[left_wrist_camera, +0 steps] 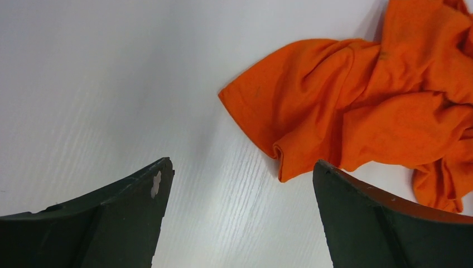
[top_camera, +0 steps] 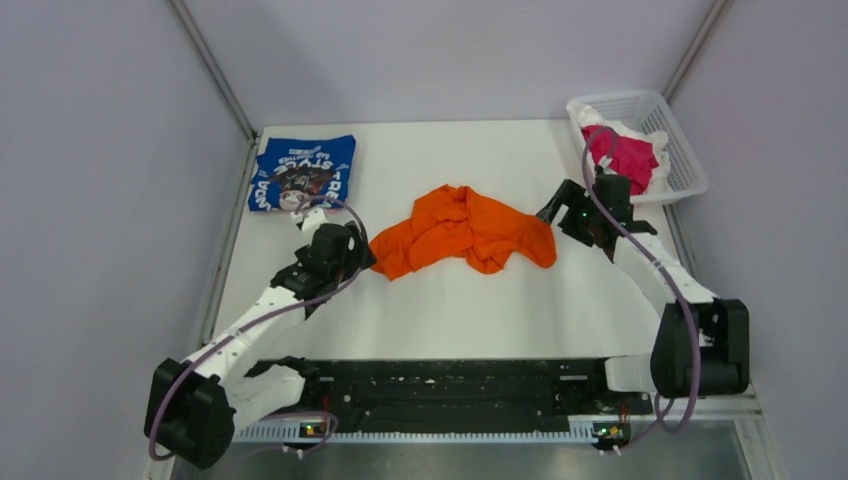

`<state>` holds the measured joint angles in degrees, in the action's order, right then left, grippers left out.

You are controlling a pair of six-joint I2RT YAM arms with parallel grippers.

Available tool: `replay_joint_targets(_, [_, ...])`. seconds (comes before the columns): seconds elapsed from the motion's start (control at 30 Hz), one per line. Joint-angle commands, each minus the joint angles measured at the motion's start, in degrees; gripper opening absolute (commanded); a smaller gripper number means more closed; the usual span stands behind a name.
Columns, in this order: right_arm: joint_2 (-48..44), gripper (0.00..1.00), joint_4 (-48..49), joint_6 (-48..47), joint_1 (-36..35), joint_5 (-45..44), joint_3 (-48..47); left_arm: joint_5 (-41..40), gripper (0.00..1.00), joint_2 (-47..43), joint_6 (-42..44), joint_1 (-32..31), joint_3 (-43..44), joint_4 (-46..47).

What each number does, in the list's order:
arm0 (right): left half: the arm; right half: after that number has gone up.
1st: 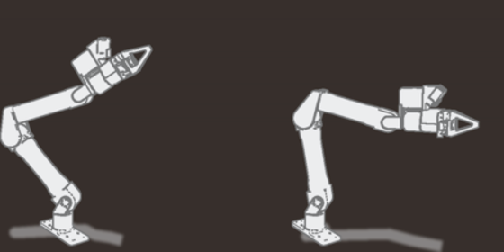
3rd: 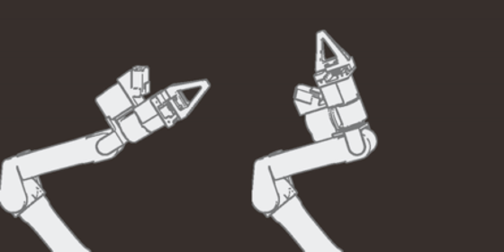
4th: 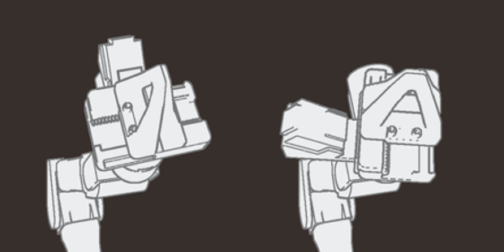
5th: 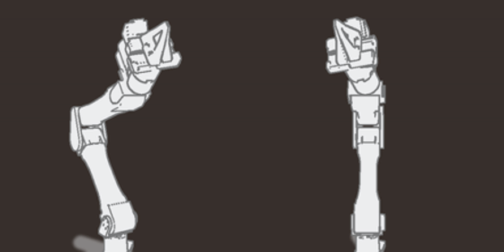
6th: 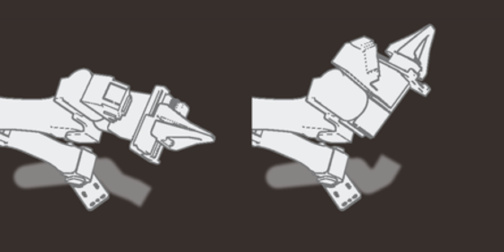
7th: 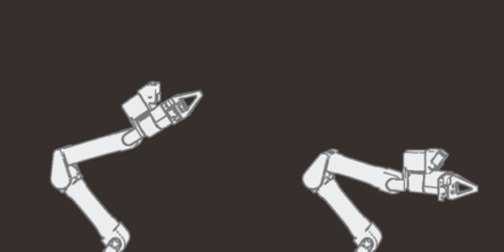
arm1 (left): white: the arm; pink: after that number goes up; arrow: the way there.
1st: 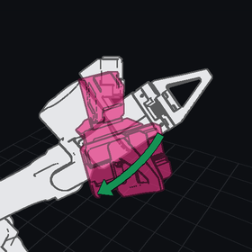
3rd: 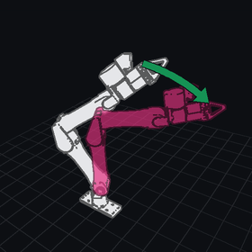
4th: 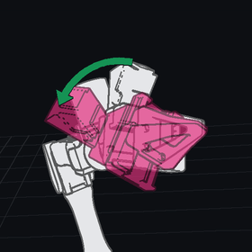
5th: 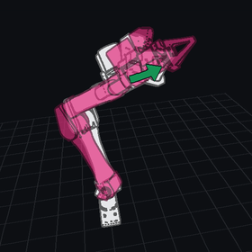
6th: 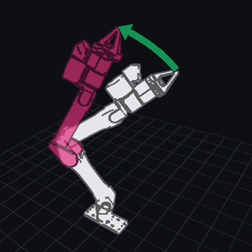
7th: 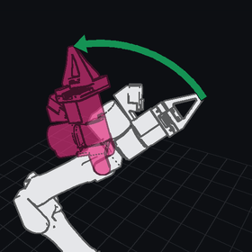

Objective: Fold and stack the t-shirts
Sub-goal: Move the tshirt to the center of the board, then flatten out the tshirt

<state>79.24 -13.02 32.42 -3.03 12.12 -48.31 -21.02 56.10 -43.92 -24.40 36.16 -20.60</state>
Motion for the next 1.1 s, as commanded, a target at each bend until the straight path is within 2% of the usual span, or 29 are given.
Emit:
replay_joint_targets(0.0, [-9.0, 0.84, 4.3, -6.7, -2.5, -6.7, -1.8, 3.6, 0.99, 7.4, -2.2, 0.4, 1.5, 3.7])
replay_joint_targets(0.17, [-7.2, 0.85, 5.8, -18.6, -16.5, -9.1, -3.1, 7.9, 0.98, 19.6, -2.0, 3.1, 6.0, 5.1])
replay_joint_targets(0.23, [-3.9, 0.85, 4.0, -20.0, -20.6, -10.9, -5.2, 10.3, 0.95, 23.6, -2.1, 4.7, 7.4, 5.7])
replay_joint_targets(0.4, [2.8, 0.83, -0.7, -18.1, -30.3, -23.7, -7.8, 14.6, 0.87, 31.5, -3.1, 6.1, 10.4, 5.9])
replay_joint_targets(0.47, [4.3, 0.83, -1.0, -17.3, -32.9, -25.3, -8.0, 15.0, 0.81, 34.6, -3.6, 6.1, 11.8, 5.3])
replay_joint_targets(0.67, [7.2, 0.82, -0.6, -16.0, -36.2, -25.2, -8.0, 16.2, 0.69, 41.6, -3.7, 6.1, 14.4, 6.2])
replay_joint_targets(0.77, [9.2, 0.82, -1.2, -15.7, -37.3, -25.8, -8.7, 17.3, 0.59, 43.7, -3.3, 5.9, 15.7, 6.3])
replay_joint_targets(0.87, [11.7, 0.82, -2.2, -15.8, -38.8, -28.0, -10.2, 16.1, 0.42, 45.2, -2.9, 5.2, 16.5, 5.6])
replay_joint_targets(0.93, [13.5, 0.81, -2.4, -16.7, -40.2, -29.9, -11.4, 14.0, 0.23, 45.9, -2.6, 4.5, 17.3, 4.0])
replay_joint_targets(0.97, [14.4, 0.81, -2.4, -16.8, -41.0, -31.6, -11.9, 13.2, 0.05, 46.1, -2.6, 4.3, 17.4, 3.5])
replay_joint_targets(1.0, [15.7, 0.81, -2.4, -17.0, -41.9, -33.3, -12.8, 12.7, 0.00, 46.1, -2.6, 4.2, 17.3, 3.1])
replay_joint_targets(1.07, [17.8, 0.79, -3.1, -16.9, -42.3, -36.8, -14.3, 11.8, 0.00, 45.8, -2.8, 4.1, 16.8, 2.6])
